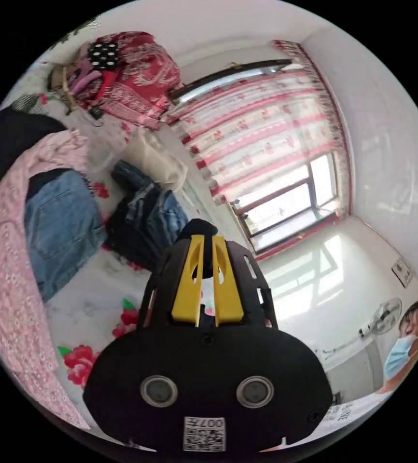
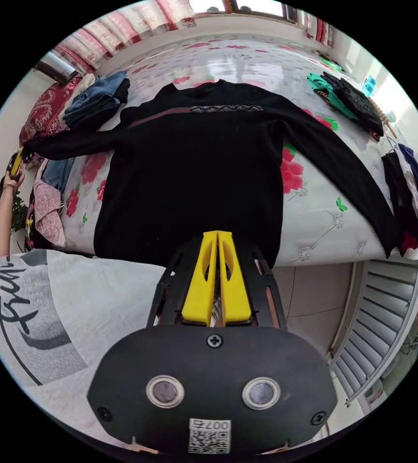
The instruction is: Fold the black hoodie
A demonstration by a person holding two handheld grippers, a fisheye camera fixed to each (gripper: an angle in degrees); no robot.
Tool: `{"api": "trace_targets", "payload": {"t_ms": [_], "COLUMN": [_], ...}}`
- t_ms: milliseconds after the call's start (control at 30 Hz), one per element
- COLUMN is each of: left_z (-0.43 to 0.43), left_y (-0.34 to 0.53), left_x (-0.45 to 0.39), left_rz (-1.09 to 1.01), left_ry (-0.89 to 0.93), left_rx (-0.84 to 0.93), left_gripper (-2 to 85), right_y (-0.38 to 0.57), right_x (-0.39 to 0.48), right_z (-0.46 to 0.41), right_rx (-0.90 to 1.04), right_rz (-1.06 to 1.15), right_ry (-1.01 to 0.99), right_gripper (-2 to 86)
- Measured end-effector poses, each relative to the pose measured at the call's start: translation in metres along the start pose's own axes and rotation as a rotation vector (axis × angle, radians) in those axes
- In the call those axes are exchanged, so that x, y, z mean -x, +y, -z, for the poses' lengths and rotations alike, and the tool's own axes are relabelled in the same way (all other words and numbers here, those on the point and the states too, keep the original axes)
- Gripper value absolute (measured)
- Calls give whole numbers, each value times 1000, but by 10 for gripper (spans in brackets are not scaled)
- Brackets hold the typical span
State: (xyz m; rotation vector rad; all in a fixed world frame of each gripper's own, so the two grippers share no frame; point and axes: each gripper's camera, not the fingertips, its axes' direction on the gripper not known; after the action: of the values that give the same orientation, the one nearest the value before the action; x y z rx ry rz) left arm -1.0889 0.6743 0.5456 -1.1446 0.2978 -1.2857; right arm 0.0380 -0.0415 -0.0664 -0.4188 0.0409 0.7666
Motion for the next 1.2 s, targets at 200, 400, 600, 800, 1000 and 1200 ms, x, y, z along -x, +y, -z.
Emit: {"api": "trace_targets", "payload": {"t_ms": [200,400,600,800,1000,1200], "left_z": [-70,-171,-175,-172,-233,-319], "left_y": [106,342,451,439,411,391], "left_x": [-237,-287,-198,-153,-150,-125], "left_rz": [-610,-594,-556,-584,-566,-570], "left_ry": [610,782,258,-205,-382,-548], "left_rx": [334,953,1197,1151,1005,1023], "left_gripper": [23,102,97,87,112,98], "right_y": [20,52,86,77,40,18], "right_x": [-13,-52,-84,-85,-39,12], "right_z": [2,-15,-38,-52,-74,-139], "right_rx": [-76,-118,-122,-175,-112,117], "right_rz": [-78,-229,-303,-235,-9,222], "right_ry": [-5,-75,-149,-186,7,241], "right_gripper": [-3,-3,2,27,66,53]}}
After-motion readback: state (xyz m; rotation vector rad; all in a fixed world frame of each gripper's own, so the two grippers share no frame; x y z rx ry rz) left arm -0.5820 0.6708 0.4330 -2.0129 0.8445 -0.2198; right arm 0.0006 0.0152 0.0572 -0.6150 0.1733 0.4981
